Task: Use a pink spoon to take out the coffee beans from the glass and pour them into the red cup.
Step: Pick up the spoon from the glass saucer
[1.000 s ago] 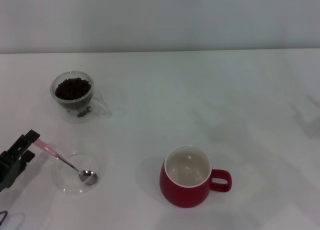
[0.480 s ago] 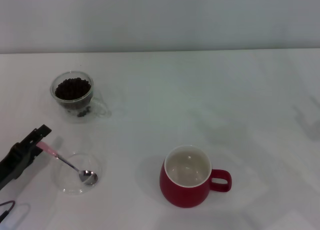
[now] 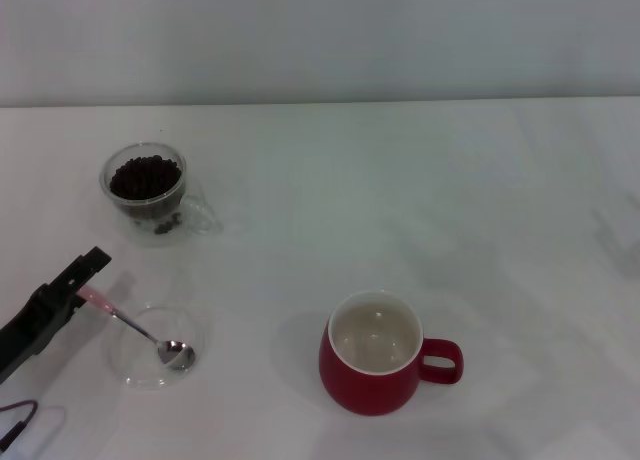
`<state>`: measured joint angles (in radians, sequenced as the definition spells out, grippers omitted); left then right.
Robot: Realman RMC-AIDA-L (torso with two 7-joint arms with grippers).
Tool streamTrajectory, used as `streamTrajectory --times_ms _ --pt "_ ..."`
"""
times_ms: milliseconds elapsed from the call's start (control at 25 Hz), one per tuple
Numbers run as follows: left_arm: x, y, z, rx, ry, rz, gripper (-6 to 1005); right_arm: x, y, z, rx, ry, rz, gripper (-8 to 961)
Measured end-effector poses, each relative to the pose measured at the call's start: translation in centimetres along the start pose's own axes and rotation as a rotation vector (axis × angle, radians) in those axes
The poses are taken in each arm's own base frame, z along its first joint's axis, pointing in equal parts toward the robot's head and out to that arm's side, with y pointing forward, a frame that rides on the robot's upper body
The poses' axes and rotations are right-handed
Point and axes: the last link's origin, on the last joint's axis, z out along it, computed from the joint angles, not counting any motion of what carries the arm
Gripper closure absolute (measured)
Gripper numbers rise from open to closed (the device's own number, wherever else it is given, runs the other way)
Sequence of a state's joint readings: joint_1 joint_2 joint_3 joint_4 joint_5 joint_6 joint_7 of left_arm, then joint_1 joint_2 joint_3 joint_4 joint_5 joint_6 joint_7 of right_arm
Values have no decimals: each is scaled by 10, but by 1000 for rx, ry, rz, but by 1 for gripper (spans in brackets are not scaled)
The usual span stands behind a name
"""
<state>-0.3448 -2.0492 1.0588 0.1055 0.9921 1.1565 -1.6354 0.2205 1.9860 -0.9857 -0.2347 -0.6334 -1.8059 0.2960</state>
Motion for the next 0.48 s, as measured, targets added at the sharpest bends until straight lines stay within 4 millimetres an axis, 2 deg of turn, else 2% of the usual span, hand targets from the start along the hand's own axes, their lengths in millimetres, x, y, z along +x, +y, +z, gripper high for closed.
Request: streamTrajectory --times_ms 480 --pt "-1 -3 -5 8 7 14 188 1 0 4 -5 -5 1 409"
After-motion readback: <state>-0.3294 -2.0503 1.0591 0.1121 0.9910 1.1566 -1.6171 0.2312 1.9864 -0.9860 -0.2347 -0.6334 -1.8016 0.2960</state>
